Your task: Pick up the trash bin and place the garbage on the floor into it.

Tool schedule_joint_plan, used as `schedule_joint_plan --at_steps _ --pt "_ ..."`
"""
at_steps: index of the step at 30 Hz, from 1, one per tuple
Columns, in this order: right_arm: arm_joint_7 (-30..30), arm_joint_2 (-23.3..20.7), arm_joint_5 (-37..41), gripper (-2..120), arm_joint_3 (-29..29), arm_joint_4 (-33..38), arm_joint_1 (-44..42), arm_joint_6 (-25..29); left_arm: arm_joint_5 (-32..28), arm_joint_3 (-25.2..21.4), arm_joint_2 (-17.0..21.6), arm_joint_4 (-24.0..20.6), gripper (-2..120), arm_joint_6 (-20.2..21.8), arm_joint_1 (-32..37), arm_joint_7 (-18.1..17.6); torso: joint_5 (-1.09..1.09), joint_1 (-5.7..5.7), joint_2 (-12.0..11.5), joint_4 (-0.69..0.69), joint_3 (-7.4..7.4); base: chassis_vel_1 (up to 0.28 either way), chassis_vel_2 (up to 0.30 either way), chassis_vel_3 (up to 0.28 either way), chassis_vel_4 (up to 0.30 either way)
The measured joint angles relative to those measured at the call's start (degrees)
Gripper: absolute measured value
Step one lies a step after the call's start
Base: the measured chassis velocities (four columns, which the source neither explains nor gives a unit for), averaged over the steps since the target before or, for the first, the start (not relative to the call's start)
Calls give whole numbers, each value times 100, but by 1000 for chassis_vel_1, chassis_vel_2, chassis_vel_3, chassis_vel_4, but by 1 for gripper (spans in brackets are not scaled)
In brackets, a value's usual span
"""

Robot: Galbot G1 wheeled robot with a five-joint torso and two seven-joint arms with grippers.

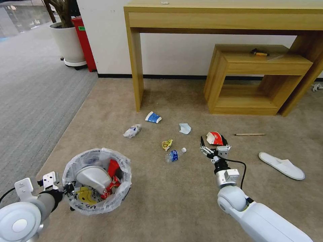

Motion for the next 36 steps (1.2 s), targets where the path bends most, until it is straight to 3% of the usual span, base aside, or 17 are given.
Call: schedule_joint_plan --at_steps 13,28,33,36 --pt "3 9 -76 100 -53 34 -15 -22 56 16 -67 -63 0 0 41 24 0 -1 0 0 -1 -47 41 39 -38" --pt "-21 33 -170 100 -332 -138 98 136 66 17 -82 -47 0 -1 30 27 2 3 -1 0 2 -208 204 194 -210" --pt "-77 -226 -157 100 -741 -147 244 -32 72 33 -80 -14 0 -1 9 26 1 0 0 0 -1 -18 38 29 -32" --pt "-326 -711 -107 100 -1309 -149 585 -71 74 35 -80 17 0 -1 1 26 2 -1 0 0 -1 35 -62 -30 39"
